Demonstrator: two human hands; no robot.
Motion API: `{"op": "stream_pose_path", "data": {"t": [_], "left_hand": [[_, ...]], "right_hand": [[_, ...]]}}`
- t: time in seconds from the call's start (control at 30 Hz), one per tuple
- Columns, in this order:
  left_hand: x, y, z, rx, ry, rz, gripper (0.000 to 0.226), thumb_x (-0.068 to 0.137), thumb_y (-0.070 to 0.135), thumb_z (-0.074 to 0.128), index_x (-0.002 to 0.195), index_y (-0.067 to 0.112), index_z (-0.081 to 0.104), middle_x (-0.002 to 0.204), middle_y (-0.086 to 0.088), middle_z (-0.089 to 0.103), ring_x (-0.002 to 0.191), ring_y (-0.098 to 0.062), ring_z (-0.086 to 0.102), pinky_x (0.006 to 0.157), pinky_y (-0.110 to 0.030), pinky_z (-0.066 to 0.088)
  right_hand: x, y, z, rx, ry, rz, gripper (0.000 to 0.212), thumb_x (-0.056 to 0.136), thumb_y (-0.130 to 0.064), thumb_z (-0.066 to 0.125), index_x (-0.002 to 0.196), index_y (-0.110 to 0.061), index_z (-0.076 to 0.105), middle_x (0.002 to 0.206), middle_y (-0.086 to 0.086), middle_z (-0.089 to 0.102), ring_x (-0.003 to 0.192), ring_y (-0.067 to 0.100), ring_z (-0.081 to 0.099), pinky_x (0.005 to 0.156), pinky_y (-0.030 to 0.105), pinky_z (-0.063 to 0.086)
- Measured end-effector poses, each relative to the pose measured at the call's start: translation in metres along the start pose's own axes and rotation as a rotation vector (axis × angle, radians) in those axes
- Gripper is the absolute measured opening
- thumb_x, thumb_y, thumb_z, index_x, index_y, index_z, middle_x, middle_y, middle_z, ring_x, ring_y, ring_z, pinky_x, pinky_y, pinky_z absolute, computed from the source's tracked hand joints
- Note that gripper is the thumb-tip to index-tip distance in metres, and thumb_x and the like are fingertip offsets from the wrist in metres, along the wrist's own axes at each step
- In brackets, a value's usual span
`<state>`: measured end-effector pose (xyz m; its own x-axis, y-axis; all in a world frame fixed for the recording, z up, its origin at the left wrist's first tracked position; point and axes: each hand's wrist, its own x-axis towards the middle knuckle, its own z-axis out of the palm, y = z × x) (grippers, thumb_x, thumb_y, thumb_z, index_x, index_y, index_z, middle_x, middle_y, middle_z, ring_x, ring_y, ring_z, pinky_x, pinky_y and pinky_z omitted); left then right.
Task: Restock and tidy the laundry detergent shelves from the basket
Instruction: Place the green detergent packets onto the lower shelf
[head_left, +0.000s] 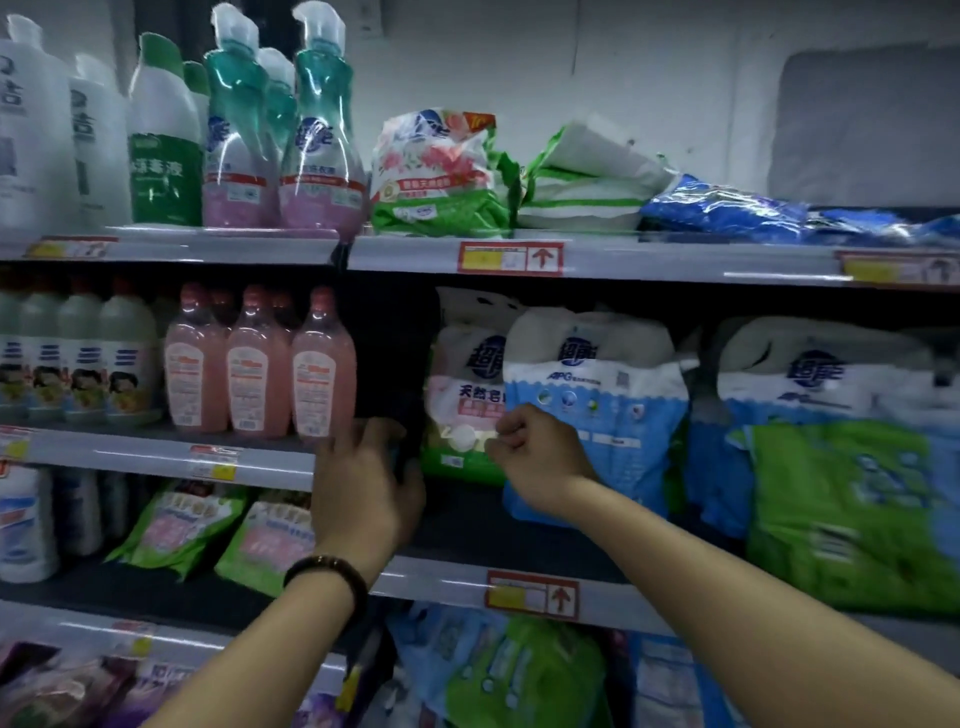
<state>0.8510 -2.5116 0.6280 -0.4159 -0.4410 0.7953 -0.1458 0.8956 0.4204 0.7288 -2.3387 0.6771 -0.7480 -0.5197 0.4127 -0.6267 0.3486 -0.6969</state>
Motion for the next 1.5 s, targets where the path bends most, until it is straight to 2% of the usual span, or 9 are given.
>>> {"op": "stream_pose_path", "data": {"t": [0.23, 0.5, 0.6, 0.67, 0.73, 0.87, 1.07, 1.3, 1.5], "left_hand": [[-0.041, 0.102, 0.056, -0.191, -0.392, 0.109, 0.019, 0.09, 0.032, 0.071, 0.109, 0.033, 0.066, 0.116, 0.006, 0.061, 0.109, -0.021, 0.062, 0.09, -0.036, 0.054], [-0.074, 0.171, 0.102, -0.179, -0.69, 0.197, 0.036, 0.092, 0.034, 0.071, 0.127, 0.029, 0.067, 0.132, -0.001, 0.063, 0.124, -0.022, 0.061, 0.101, -0.03, 0.049], [-0.08, 0.188, 0.121, -0.233, -0.742, 0.197, 0.036, 0.089, 0.035, 0.073, 0.124, 0.028, 0.068, 0.13, 0.0, 0.066, 0.121, -0.02, 0.064, 0.102, -0.031, 0.051], [-0.083, 0.203, 0.136, -0.299, -0.744, 0.191, 0.039, 0.086, 0.037, 0.076, 0.123, 0.027, 0.067, 0.125, 0.001, 0.066, 0.117, -0.019, 0.065, 0.099, -0.03, 0.051], [-0.084, 0.226, 0.15, -0.394, -0.754, 0.14, 0.049, 0.084, 0.042, 0.079, 0.127, 0.026, 0.063, 0.125, 0.007, 0.065, 0.116, -0.014, 0.064, 0.095, -0.029, 0.052], [-0.079, 0.274, 0.182, -0.681, -0.804, -0.042, 0.062, 0.074, 0.055, 0.087, 0.124, 0.03, 0.063, 0.119, 0.017, 0.072, 0.105, -0.003, 0.069, 0.094, -0.034, 0.06], [-0.069, 0.318, 0.225, -0.878, -0.763, -0.255, 0.04, 0.067, 0.024, 0.102, 0.099, 0.025, 0.077, 0.102, 0.005, 0.081, 0.09, -0.009, 0.077, 0.087, -0.036, 0.065], [-0.07, 0.313, 0.26, -1.072, -0.9, -0.416, 0.102, 0.039, 0.047, 0.11, 0.129, 0.017, 0.071, 0.12, -0.003, 0.08, 0.106, -0.022, 0.079, 0.095, -0.049, 0.063], [-0.085, 0.321, 0.261, -1.132, -0.733, -0.375, 0.064, 0.064, 0.031, 0.103, 0.122, 0.023, 0.077, 0.114, 0.002, 0.082, 0.105, -0.021, 0.079, 0.095, -0.049, 0.063]], "right_hand": [[-0.038, 0.056, -0.068, -0.014, 0.117, 0.186, 0.013, 0.098, -0.029, 0.074, 0.103, -0.025, 0.063, 0.094, -0.002, 0.067, 0.083, 0.016, 0.065, 0.081, 0.035, 0.057], [-0.084, 0.115, -0.13, -0.12, 0.222, 0.308, 0.015, 0.097, -0.023, 0.073, 0.101, -0.021, 0.059, 0.084, -0.005, 0.058, 0.08, 0.016, 0.058, 0.063, 0.019, 0.043], [-0.093, 0.134, -0.152, -0.031, 0.282, 0.37, 0.016, 0.094, -0.019, 0.076, 0.101, -0.018, 0.062, 0.088, 0.001, 0.059, 0.08, 0.017, 0.056, 0.081, 0.028, 0.058], [-0.101, 0.145, -0.17, -0.042, 0.306, 0.394, 0.022, 0.094, -0.022, 0.076, 0.11, -0.019, 0.06, 0.093, 0.002, 0.061, 0.084, 0.022, 0.059, 0.088, 0.042, 0.06], [-0.114, 0.152, -0.187, -0.246, 0.385, 0.398, 0.036, 0.097, -0.028, 0.072, 0.126, -0.019, 0.053, 0.115, 0.006, 0.057, 0.1, 0.026, 0.06, 0.084, 0.039, 0.055], [-0.14, 0.173, -0.213, -0.591, 0.529, 0.454, 0.073, 0.094, -0.039, 0.067, 0.155, -0.018, 0.032, 0.157, 0.017, 0.028, 0.146, 0.038, 0.028, 0.113, 0.048, 0.041], [-0.145, 0.212, -0.231, -0.316, 0.217, 0.577, 0.087, 0.098, -0.028, 0.066, 0.168, -0.02, 0.015, 0.177, 0.003, -0.001, 0.161, 0.031, 0.015, 0.125, 0.04, 0.034], [-0.144, 0.226, -0.233, -0.151, 0.212, 0.516, 0.098, 0.095, -0.033, 0.073, 0.169, -0.026, 0.01, 0.177, -0.005, -0.004, 0.164, 0.025, 0.008, 0.129, 0.04, 0.026], [-0.151, 0.226, -0.236, -0.055, 0.218, 0.505, 0.103, 0.091, -0.032, 0.08, 0.169, -0.029, 0.012, 0.177, -0.007, -0.002, 0.163, 0.023, 0.015, 0.126, 0.039, 0.032]]}}
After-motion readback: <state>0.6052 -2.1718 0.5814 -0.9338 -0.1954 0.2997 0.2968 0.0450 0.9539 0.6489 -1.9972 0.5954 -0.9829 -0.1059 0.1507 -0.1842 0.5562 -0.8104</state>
